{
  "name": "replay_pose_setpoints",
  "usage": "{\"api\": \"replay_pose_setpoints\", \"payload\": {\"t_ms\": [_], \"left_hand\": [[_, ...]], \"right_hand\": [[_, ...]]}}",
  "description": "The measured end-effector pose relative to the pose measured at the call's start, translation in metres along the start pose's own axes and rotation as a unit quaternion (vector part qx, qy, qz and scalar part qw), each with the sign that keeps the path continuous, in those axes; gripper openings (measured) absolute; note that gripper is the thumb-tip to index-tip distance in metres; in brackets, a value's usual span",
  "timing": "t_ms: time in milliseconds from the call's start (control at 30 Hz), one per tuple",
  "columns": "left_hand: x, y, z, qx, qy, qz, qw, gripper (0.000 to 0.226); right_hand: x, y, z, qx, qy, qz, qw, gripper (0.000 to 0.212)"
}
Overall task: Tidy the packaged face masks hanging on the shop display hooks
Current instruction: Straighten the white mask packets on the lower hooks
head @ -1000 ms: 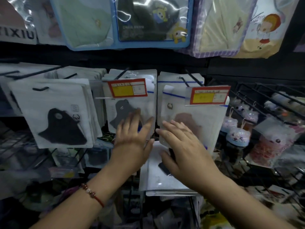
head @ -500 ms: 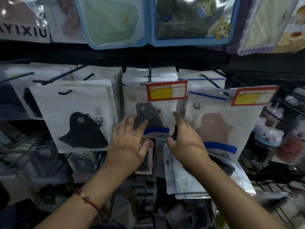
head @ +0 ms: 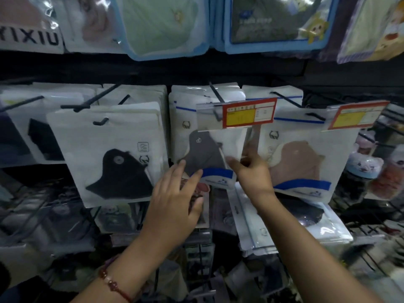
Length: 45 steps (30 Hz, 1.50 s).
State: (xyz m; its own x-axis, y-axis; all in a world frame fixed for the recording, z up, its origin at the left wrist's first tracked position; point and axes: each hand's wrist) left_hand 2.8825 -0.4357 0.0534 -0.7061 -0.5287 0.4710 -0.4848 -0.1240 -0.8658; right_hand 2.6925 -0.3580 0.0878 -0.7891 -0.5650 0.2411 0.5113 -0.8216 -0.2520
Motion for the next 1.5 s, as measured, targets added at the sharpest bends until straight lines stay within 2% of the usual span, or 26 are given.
{"api": "replay_pose_setpoints", "payload": {"t_ms": [100,167,233,333,433,500,533,567,633,667,733,833,900,1000,1067,1133,1167,1300,1400,1500], "left_hand": [[-0.002,-0.005,0.008,-0.015,0.005,0.006,1.000,0.063],[-0.003,-0.008,0.012,-0.033,0.005,0.008,0.999,0.061],[-0.005,-0.012,0.016,-0.055,0.007,0.003,0.998,0.058],[-0.009,-0.019,0.018,-0.087,0.009,-0.005,0.996,0.058],[-0.011,-0.030,0.017,-0.158,-0.007,-0.022,0.987,0.055],[-0.013,-0.040,0.013,-0.245,-0.026,-0.040,0.968,0.052],[-0.013,-0.044,0.008,-0.323,-0.046,-0.043,0.944,0.052],[-0.013,-0.052,0.002,-0.423,-0.076,-0.041,0.902,0.055],[-0.013,-0.065,-0.010,-0.603,-0.134,-0.008,0.787,0.065],[-0.013,-0.068,-0.012,-0.654,-0.146,0.017,0.742,0.061],[-0.013,-0.074,-0.015,-0.702,-0.144,0.073,0.693,0.040],[-0.015,-0.079,-0.019,-0.727,-0.145,0.086,0.665,0.023],[-0.018,-0.082,-0.023,-0.731,-0.142,0.060,0.665,0.028],[-0.021,-0.090,-0.031,-0.708,-0.116,0.041,0.695,0.024],[-0.026,-0.087,-0.034,-0.692,-0.112,0.052,0.712,0.022],[-0.031,-0.076,-0.035,-0.671,-0.126,0.067,0.728,0.018],[-0.034,-0.071,-0.035,-0.657,-0.136,0.077,0.737,0.016],[-0.047,-0.052,-0.042,-0.624,-0.161,0.128,0.754,0.021],[-0.054,-0.044,-0.045,-0.614,-0.172,0.152,0.755,0.022],[-0.057,-0.040,-0.046,-0.599,-0.160,0.178,0.764,0.023]], "right_hand": [[-0.006,0.006,0.005,0.008,-0.012,-0.016,1.000,0.023],[-0.008,0.008,0.008,0.007,-0.007,-0.020,1.000,0.018],[-0.014,0.007,0.012,0.063,0.003,-0.002,0.998,0.005],[-0.029,-0.004,0.023,0.150,0.020,0.013,0.988,0.014],[-0.048,-0.025,0.037,0.163,0.010,0.027,0.986,0.013],[-0.058,-0.040,0.043,0.168,0.010,0.026,0.985,0.013],[-0.063,-0.047,0.046,0.168,0.010,0.027,0.985,0.013],[-0.067,-0.054,0.048,0.171,0.010,0.028,0.985,0.013],[-0.077,-0.067,0.052,0.167,0.010,0.040,0.985,0.012],[-0.083,-0.073,0.054,0.161,0.009,0.050,0.986,0.014],[-0.096,-0.084,0.057,0.164,0.008,0.071,0.984,0.019],[-0.111,-0.095,0.058,0.174,0.010,0.095,0.980,0.021],[-0.118,-0.099,0.060,0.179,0.004,0.109,0.978,0.019],[-0.123,-0.107,0.061,0.181,0.007,0.118,0.976,0.025],[-0.125,-0.112,0.056,0.185,0.034,0.114,0.976,0.040],[-0.129,-0.113,0.048,0.173,0.062,0.110,0.977,0.066],[-0.131,-0.113,0.044,0.168,0.070,0.093,0.979,0.070],[-0.136,-0.114,0.040,0.117,0.048,0.001,0.992,0.060],[-0.140,-0.118,0.046,0.048,0.013,0.014,0.999,0.068],[-0.146,-0.124,0.059,-0.030,-0.039,0.011,0.999,0.049]]}}
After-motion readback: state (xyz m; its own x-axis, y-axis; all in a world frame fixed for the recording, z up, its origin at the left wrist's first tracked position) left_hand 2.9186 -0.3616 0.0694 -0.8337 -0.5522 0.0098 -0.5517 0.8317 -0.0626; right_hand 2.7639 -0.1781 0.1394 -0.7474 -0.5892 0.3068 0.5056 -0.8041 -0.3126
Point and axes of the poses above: each hand's wrist, its own x-axis towards the middle knuckle, its own y-axis out of the palm, z = x × y, and after that the axes turned 1 degree about x, right-handed
